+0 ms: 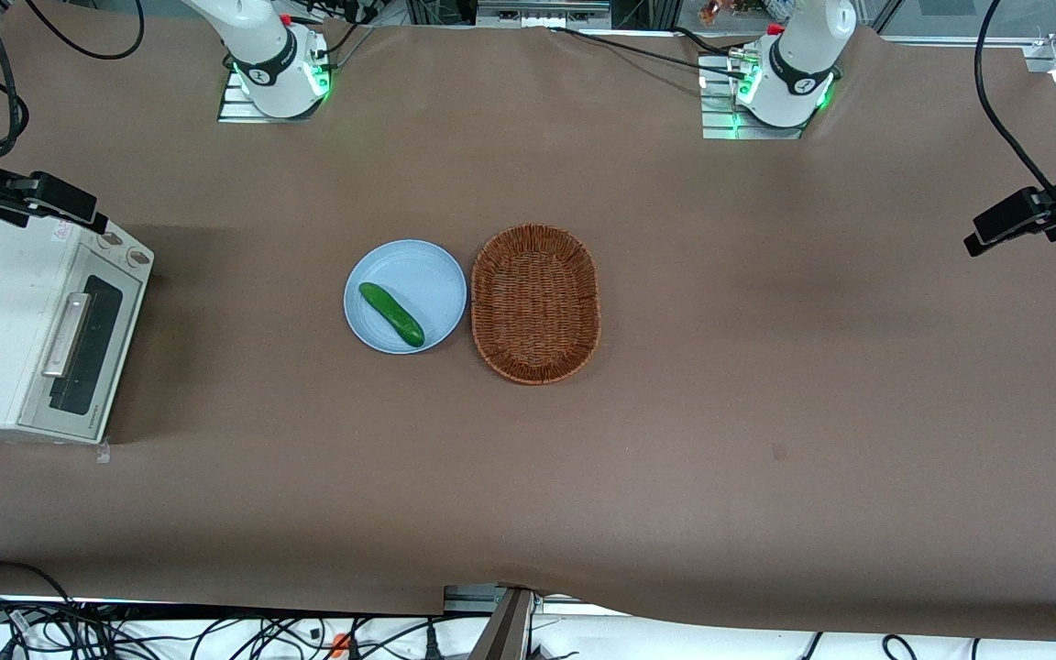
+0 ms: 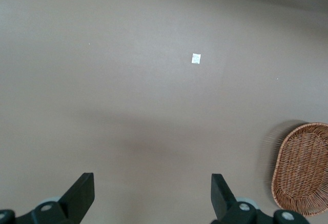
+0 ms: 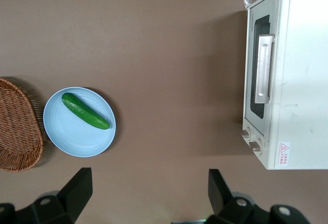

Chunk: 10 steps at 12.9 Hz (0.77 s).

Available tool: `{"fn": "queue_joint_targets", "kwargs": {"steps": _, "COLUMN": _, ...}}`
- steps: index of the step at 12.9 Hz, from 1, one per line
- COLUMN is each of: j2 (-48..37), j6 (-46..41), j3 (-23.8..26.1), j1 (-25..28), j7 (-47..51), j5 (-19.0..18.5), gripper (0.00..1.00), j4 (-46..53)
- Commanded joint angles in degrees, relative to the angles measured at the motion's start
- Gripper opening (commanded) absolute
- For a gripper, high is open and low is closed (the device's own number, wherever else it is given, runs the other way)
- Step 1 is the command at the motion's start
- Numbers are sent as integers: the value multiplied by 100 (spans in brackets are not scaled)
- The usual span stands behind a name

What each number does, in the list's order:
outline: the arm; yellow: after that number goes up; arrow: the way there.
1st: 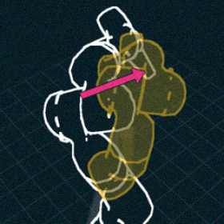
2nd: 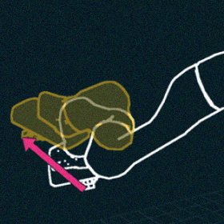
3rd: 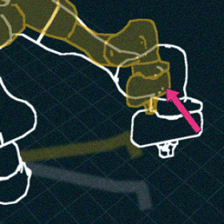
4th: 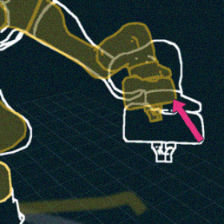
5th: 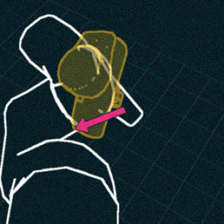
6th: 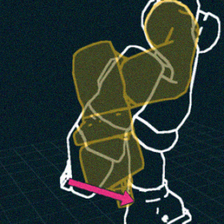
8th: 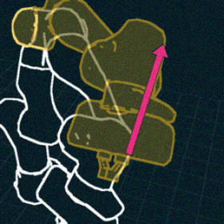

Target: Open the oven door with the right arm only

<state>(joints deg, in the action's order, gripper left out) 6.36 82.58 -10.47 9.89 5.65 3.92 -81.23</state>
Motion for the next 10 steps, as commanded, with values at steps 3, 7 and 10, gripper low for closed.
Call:
{"fn": "queue_joint_targets", "kwargs": {"steps": 3, "j2": -73, "j6": -49, "j3": 81, "j1": -83, "j7": -55, "j5": -67, "gripper": 100, "j4": -24}}
{"fn": "queue_joint_targets", "kwargs": {"steps": 7, "j2": -65, "j6": -57, "j3": 89, "j1": -75, "j7": -73, "j5": -59, "gripper": 100, "j4": -50}}
{"fn": "queue_joint_targets", "kwargs": {"steps": 10, "j2": -65, "j6": -110, "j3": 98, "j1": -66, "j7": -82, "j5": -67, "gripper": 100, "j4": -59}}
